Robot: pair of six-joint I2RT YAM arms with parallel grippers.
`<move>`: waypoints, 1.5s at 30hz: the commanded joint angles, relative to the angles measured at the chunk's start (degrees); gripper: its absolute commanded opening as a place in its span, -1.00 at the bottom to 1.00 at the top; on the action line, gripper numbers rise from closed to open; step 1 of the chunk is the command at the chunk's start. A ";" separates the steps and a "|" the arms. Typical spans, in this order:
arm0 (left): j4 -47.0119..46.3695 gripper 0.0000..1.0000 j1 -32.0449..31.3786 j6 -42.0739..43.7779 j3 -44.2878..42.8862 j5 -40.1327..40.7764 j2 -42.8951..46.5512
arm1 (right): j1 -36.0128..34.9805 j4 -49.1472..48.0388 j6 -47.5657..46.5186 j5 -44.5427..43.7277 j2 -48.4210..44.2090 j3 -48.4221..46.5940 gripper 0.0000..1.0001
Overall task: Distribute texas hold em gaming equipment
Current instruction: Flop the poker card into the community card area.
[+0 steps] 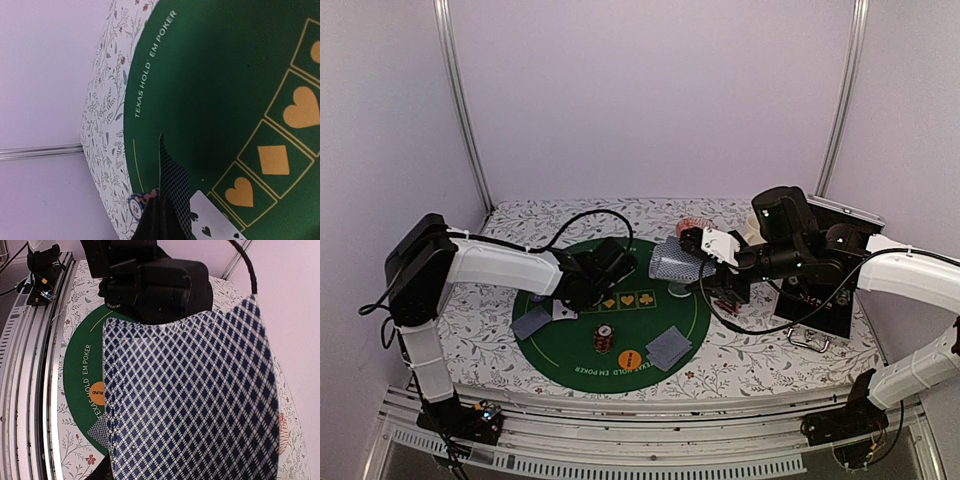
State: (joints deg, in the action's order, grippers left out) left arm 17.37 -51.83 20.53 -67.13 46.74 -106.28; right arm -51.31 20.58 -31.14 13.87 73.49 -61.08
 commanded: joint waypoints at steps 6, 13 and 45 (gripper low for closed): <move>-2.89 -1.00 -1.34 1.22 1.65 -4.51 -4.87 | 0.26 0.28 -0.33 0.63 -2.08 -0.55 -0.14; -1.31 -1.00 -1.78 -3.63 2.99 -13.60 -3.95 | 0.30 0.34 -0.41 0.55 -1.92 -0.83 -0.14; 6.41 -1.00 -1.87 -9.89 2.56 -19.50 -3.85 | 0.27 0.52 -0.50 0.55 -1.60 -1.24 -0.14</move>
State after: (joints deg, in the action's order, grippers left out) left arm 19.86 -53.04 11.31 -64.36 28.67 -110.17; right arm -51.31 21.30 -31.16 13.87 73.41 -61.10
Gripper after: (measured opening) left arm 0.005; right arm 0.434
